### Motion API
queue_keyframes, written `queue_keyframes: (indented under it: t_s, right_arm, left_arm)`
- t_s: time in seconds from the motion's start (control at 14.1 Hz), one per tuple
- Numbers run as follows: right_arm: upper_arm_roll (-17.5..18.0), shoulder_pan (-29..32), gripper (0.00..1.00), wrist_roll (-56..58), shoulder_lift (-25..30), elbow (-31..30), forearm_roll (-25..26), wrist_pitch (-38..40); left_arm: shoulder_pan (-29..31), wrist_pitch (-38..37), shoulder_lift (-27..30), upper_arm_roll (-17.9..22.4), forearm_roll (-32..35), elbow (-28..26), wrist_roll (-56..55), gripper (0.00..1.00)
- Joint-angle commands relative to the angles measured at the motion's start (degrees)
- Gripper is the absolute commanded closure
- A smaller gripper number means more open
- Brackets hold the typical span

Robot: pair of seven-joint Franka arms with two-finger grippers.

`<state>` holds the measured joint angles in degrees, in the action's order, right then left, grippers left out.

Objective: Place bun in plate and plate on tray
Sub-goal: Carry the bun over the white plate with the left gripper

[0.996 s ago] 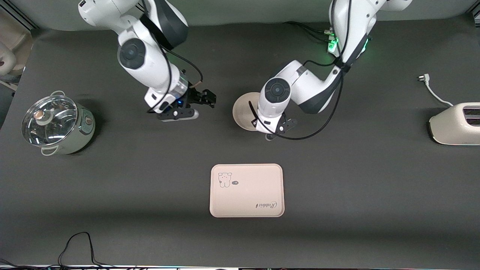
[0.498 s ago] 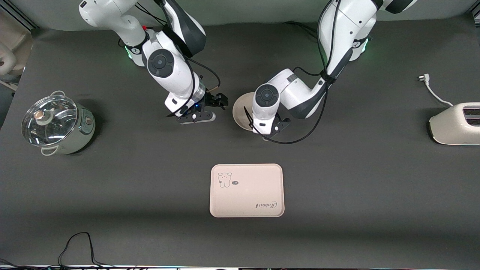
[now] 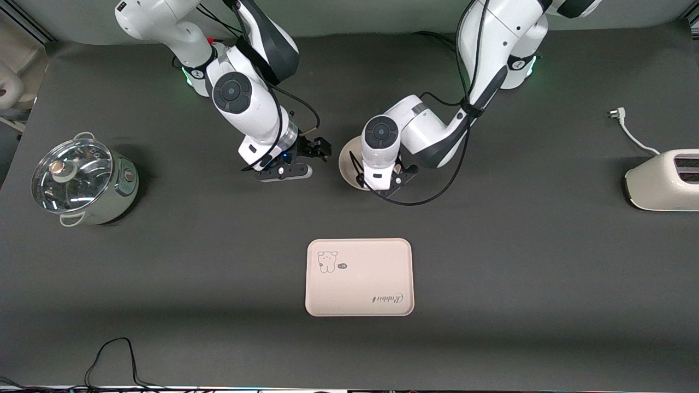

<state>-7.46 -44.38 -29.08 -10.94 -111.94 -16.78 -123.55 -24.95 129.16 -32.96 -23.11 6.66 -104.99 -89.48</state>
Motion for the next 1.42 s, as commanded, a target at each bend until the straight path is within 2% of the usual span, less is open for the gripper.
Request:
queue_keyframes:
  t_s: [0.0, 1.14, 1.21, 1.35]
  right_arm:
    - [-0.4, -0.6, 0.0, -1.9, 0.5, -0.7, -0.7, -0.8]
    - [-0.4, -1.1, 0.0, -2.1, 0.0, -0.9, -0.7, -2.6]
    - [-0.4, -1.1, 0.0, -2.1, 0.0, -1.1, -0.7, -2.6]
    - [-0.4, -1.2, 0.0, -2.1, 0.0, -1.6, -0.7, -3.9]
  left_arm:
    - [-0.6, -0.5, 2.0, 0.5, 1.0, -1.2, -1.7, 0.0]
    - [-2.7, -0.3, 1.7, 0.4, 1.0, -1.3, -4.5, 0.0]
    - [-2.3, -1.0, 2.1, 0.4, 1.0, -1.3, -4.0, 0.0]
    - [-0.2, -7.0, 4.2, 0.8, 1.0, -0.2, -0.6, 0.0]
